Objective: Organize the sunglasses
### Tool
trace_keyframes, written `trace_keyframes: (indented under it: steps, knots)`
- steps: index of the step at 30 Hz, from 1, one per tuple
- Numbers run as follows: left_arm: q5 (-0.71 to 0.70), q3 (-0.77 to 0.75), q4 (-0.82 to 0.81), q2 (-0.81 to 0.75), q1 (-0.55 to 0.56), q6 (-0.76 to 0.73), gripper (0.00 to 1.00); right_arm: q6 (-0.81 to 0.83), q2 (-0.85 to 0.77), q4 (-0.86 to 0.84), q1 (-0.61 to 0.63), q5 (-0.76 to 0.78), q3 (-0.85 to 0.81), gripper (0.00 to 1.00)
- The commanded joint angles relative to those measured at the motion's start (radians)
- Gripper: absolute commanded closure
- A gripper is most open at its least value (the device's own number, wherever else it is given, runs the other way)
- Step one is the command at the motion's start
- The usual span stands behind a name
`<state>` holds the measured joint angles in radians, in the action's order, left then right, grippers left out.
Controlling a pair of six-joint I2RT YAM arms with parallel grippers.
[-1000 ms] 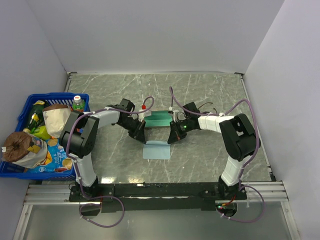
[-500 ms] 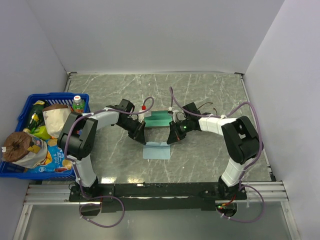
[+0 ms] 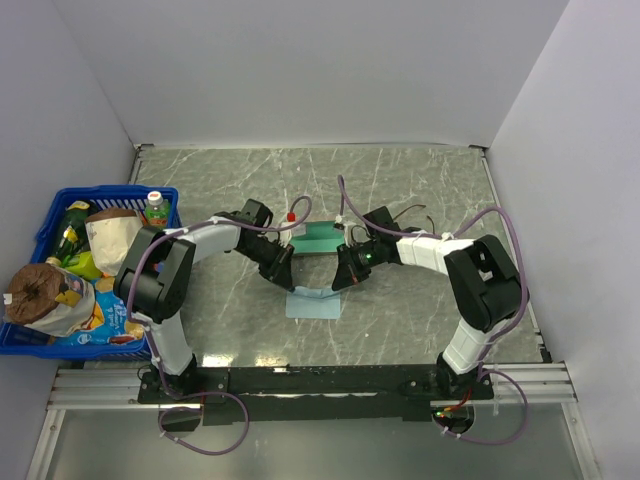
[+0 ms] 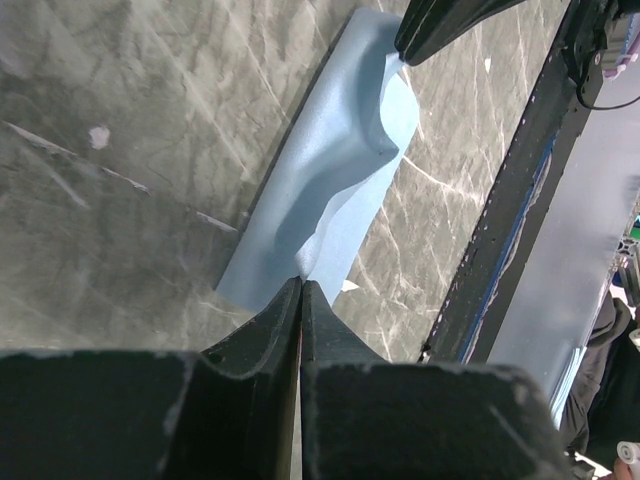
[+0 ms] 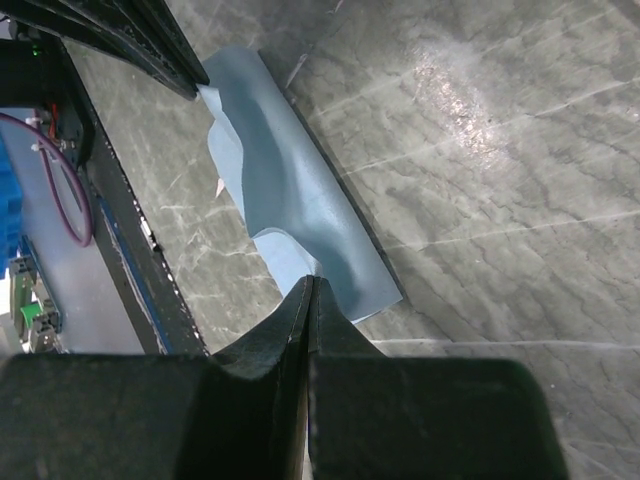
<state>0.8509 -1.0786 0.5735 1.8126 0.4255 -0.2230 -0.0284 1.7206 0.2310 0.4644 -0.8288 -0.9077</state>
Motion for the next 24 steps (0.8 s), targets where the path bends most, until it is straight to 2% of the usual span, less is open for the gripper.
trace_keyframes:
  steps: [1,24]
  knots:
    - [0.028,0.014,0.011,-0.048,0.010,-0.012,0.92,0.002,-0.052,-0.016,0.011,-0.009,0.013,1.00]
    - [0.036,0.035,0.023,-0.053,0.027,-0.024,0.92,0.021,-0.055,0.010,0.057,-0.021,0.030,1.00]
